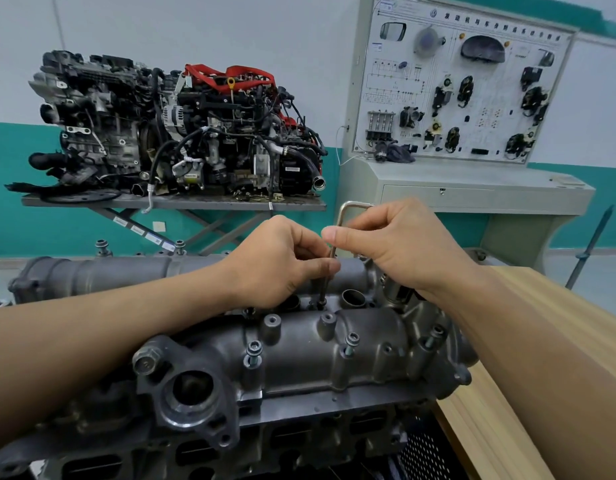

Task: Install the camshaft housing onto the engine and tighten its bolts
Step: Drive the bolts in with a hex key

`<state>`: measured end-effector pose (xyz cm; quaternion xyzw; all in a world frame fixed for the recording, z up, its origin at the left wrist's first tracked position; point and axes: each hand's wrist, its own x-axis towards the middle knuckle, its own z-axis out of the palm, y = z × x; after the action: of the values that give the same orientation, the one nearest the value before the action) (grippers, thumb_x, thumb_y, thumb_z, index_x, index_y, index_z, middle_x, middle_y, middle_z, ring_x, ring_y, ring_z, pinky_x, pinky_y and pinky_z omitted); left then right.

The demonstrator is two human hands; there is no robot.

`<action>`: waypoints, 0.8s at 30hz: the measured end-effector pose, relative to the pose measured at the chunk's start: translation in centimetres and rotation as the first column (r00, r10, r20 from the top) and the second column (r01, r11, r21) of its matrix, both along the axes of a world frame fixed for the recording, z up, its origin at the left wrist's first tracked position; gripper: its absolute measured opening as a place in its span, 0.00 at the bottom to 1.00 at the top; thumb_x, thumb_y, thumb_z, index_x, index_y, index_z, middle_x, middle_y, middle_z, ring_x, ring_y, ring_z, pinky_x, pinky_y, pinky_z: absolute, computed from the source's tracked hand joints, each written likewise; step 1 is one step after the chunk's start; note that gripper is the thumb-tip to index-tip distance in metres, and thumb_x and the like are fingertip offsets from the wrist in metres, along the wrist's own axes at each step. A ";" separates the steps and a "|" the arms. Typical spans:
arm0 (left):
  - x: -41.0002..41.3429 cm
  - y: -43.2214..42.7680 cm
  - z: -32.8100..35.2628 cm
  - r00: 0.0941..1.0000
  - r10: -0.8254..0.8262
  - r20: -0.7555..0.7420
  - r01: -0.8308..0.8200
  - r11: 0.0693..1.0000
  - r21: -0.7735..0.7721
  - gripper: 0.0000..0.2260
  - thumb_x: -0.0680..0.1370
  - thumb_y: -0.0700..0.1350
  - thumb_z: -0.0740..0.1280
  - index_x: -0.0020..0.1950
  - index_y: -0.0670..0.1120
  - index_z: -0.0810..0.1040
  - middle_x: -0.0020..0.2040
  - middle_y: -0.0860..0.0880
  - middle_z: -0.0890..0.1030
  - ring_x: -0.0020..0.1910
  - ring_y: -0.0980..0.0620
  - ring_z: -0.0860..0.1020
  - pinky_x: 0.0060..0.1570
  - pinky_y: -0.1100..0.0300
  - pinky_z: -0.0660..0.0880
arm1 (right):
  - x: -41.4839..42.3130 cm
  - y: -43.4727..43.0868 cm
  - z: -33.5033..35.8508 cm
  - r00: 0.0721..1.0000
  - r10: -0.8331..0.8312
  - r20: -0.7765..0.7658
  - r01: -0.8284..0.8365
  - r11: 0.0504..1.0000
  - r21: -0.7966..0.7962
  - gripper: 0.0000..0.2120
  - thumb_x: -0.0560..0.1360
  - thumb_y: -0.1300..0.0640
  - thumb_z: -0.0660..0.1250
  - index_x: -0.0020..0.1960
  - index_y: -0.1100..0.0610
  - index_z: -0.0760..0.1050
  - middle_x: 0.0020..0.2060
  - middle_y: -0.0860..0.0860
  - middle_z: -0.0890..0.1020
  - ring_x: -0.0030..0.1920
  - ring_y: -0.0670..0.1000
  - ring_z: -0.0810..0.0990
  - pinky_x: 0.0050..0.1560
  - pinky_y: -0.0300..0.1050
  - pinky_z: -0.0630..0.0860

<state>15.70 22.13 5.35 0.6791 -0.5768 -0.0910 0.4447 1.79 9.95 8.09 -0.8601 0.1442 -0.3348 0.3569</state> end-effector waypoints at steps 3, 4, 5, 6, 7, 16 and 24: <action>-0.2 0.3 0.1 0.999 0.000 0.039 -0.001 1.000 0.024 0.08 0.78 0.44 0.72 0.41 0.43 0.85 0.31 0.41 0.80 0.29 0.56 0.68 0.31 0.63 0.67 | -0.4 -0.5 -0.1 0.996 -0.041 0.082 0.036 0.997 0.067 0.28 0.60 0.35 0.78 0.33 0.61 0.78 0.26 0.52 0.73 0.27 0.46 0.69 0.32 0.39 0.70; -0.2 0.4 0.1 0.999 -0.003 0.035 0.002 0.999 0.034 0.07 0.78 0.44 0.72 0.42 0.43 0.85 0.33 0.40 0.82 0.30 0.55 0.69 0.31 0.63 0.67 | -0.6 -0.7 -0.1 0.998 -0.013 0.065 0.007 0.997 0.083 0.26 0.60 0.36 0.79 0.36 0.59 0.80 0.28 0.52 0.76 0.29 0.46 0.72 0.35 0.41 0.73; -0.2 0.5 0.1 1.000 -0.006 0.021 0.006 0.999 0.040 0.08 0.79 0.44 0.71 0.43 0.43 0.85 0.31 0.41 0.81 0.28 0.55 0.70 0.29 0.64 0.68 | -0.7 -0.6 0.1 0.999 0.037 0.001 -0.037 0.996 0.077 0.21 0.60 0.40 0.80 0.41 0.55 0.83 0.30 0.50 0.80 0.31 0.45 0.75 0.38 0.43 0.75; -0.2 0.6 0.0 1.000 -0.011 -0.002 0.011 0.999 0.048 0.08 0.80 0.44 0.69 0.44 0.42 0.85 0.27 0.46 0.79 0.25 0.55 0.70 0.26 0.66 0.68 | -0.7 -0.5 0.2 0.992 0.093 -0.089 -0.090 0.995 0.035 0.17 0.62 0.44 0.81 0.47 0.51 0.84 0.34 0.47 0.83 0.33 0.44 0.77 0.41 0.43 0.76; -0.2 0.6 0.0 1.000 -0.017 -0.026 0.019 0.998 0.060 0.09 0.81 0.43 0.68 0.44 0.41 0.84 0.24 0.51 0.76 0.22 0.57 0.69 0.23 0.68 0.67 | -0.7 -0.3 0.2 0.976 0.150 -0.158 -0.153 0.988 -0.004 0.15 0.66 0.50 0.80 0.51 0.48 0.84 0.36 0.45 0.83 0.35 0.44 0.77 0.42 0.43 0.76; -0.1 0.3 -0.3 0.999 -0.050 -0.013 0.051 0.997 0.056 0.08 0.78 0.45 0.72 0.47 0.41 0.85 0.32 0.42 0.82 0.21 0.57 0.69 0.22 0.67 0.67 | -0.1 -0.5 0.1 0.990 0.121 -0.077 -0.119 0.992 0.033 0.04 0.72 0.54 0.76 0.39 0.50 0.85 0.30 0.44 0.83 0.30 0.37 0.76 0.33 0.29 0.71; 0.2 0.1 -0.2 0.996 -0.073 -0.060 0.075 0.997 0.027 0.06 0.78 0.42 0.72 0.46 0.40 0.87 0.32 0.46 0.84 0.27 0.61 0.72 0.30 0.68 0.69 | -0.1 -0.4 0.0 0.978 0.161 -0.135 -0.152 0.986 0.070 0.08 0.68 0.54 0.80 0.44 0.53 0.84 0.30 0.45 0.84 0.31 0.41 0.79 0.34 0.31 0.73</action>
<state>15.85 22.21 5.11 0.6608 -0.5867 -0.1356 0.4481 1.66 9.59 8.08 -0.8792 0.1108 -0.2399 0.3965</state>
